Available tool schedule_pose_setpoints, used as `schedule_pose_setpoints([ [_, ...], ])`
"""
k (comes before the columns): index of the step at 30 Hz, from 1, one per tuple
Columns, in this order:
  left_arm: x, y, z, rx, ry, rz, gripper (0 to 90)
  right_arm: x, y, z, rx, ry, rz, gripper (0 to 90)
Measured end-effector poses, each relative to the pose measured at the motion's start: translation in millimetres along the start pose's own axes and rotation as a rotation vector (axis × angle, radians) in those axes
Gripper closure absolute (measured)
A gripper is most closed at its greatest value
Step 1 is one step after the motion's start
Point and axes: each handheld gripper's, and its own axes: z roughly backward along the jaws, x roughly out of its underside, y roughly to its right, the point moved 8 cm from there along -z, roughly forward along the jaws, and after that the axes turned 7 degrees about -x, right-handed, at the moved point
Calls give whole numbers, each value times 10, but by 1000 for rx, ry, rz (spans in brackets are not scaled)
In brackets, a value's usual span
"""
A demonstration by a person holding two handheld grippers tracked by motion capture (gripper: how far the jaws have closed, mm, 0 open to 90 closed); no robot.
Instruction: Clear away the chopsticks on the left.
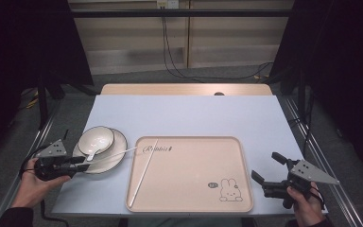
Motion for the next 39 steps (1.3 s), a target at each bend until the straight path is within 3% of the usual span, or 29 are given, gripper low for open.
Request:
schedule_pose_setpoints([
  [10, -28, 92, -196, 34, -68, -56, 703, 4, 9, -1, 2, -4, 8, 4],
  [14, -50, 98, -228, 18, -82, -29, 752, 14, -8, -7, -7, -15, 6, 4],
  [15, -61, 117, -234, 41, -69, -23, 762, 12, -7, -3, -4, -12, 3, 5],
  [20, -61, 159, -234, 53, -83, -33, 836, 12, -9, -1, -4, -12, 3, 4],
  [25, -54, 181, -219, 80, -89, -22, 842, 14, -2, -4, -2, -14, 3, 4],
  [27, -53, 195, -216, 91, -89, 0, 843, 13, -4, -3, -2, -13, 1, 4],
  [39, -123, 254, -139, 102, -59, 60, 845, 11, -3, -3, 0, -10, -4, 4],
])
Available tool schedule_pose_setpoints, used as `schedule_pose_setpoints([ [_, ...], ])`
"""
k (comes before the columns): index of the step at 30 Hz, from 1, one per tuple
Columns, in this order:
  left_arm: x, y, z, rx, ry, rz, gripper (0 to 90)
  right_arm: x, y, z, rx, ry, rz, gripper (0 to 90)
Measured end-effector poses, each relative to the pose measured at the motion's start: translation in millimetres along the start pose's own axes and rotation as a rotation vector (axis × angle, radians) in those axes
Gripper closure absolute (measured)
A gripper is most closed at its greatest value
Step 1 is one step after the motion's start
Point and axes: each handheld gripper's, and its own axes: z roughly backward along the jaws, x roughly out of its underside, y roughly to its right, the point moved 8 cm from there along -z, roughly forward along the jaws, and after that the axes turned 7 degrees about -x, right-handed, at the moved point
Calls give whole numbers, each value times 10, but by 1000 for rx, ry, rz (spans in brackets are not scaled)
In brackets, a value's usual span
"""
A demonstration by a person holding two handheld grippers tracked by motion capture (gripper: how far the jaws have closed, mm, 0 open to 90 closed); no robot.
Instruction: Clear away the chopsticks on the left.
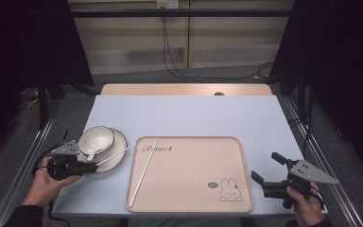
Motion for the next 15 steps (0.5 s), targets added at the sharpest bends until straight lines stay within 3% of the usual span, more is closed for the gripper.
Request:
schedule_pose_setpoints([
  [13, -94, 108, 118, 16, 50, 47, 845, -7, 9, 2, 1, 5, 9, 4],
  [15, -119, 126, 161, 11, 78, 62, 844, -9, 10, 0, 2, 7, 8, 4],
])
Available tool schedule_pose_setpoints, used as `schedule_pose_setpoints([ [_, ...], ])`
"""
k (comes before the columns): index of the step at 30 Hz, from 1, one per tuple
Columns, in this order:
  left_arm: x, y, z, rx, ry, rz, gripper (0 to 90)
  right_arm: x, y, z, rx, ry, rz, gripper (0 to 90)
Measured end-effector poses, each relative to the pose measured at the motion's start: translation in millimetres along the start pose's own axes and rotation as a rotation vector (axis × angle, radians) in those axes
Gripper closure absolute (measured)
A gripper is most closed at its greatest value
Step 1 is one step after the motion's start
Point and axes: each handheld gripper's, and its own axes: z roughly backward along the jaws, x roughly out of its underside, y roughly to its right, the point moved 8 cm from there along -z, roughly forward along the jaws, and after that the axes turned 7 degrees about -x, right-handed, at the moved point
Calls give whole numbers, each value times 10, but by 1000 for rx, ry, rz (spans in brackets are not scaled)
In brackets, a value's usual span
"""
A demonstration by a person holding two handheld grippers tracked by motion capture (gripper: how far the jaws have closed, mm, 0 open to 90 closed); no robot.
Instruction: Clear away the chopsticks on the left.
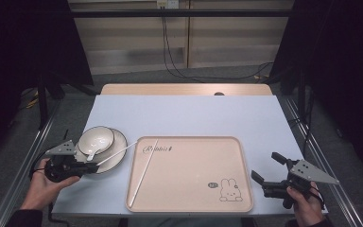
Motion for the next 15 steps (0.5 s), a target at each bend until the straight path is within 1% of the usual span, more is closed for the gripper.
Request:
schedule_pose_setpoints([
  [1, -12, 9, 19, -3, 13, 14, 844, 1, -6, 1, 0, -1, -2, 4],
  [2, -22, 4, 28, -21, 28, 24, 844, 5, -11, 5, -6, -6, -1, 4],
  [3, -17, 5, 45, -30, 23, 26, 844, 1, -9, 3, -4, -1, -3, 4],
  [4, -18, 16, 57, -31, 28, 31, 844, 0, -6, 2, -3, 0, -1, 4],
  [6, -17, 32, 75, -50, 37, 47, 844, 3, -14, 5, -9, -4, -1, 4],
  [7, -17, 49, 83, -46, 37, 46, 844, 3, -14, 4, -9, -3, -1, 4],
  [10, -42, 101, 117, -47, 52, 62, 844, 7, -19, -5, -9, -7, 1, 4],
  [13, -68, 168, 144, -45, 66, 69, 845, 6, -16, -4, -4, -5, -6, 4],
  [15, -74, 214, 155, -42, 59, 70, 845, 3, -7, 1, -1, -3, -5, 4],
])
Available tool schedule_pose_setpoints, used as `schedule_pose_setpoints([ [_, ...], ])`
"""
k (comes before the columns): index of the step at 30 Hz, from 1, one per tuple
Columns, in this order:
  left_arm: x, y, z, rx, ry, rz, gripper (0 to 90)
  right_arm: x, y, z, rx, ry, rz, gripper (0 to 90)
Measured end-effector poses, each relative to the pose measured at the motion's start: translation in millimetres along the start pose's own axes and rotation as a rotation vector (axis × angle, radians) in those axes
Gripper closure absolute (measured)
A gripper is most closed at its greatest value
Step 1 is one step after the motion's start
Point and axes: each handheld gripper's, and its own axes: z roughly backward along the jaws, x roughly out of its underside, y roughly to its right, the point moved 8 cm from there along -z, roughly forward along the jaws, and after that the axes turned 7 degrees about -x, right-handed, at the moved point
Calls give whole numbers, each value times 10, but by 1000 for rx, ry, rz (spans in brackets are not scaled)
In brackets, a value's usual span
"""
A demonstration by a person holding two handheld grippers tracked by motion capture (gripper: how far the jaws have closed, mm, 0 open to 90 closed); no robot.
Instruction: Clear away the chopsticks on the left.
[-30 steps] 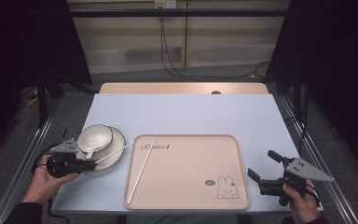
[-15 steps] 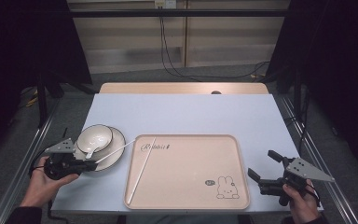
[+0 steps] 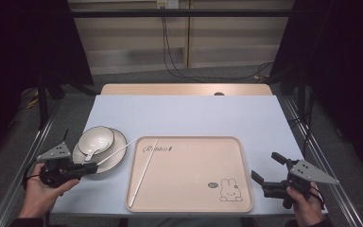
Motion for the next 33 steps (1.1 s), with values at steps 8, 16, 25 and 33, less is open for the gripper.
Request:
schedule_pose_setpoints([
  [8, -23, 202, 17, 14, 7, 48, 845, 1, -7, 4, -6, -2, 4, 4],
  [16, -54, 381, 19, -28, 18, 85, 845, 1, -11, 3, -8, -2, 6, 4],
  [25, -64, 656, -107, -67, 12, 156, 846, -8, -20, -7, -12, 7, 3, 4],
  [33, -148, 888, -307, -81, 5, 143, 846, -11, -15, -11, -15, 7, 0, 4],
])
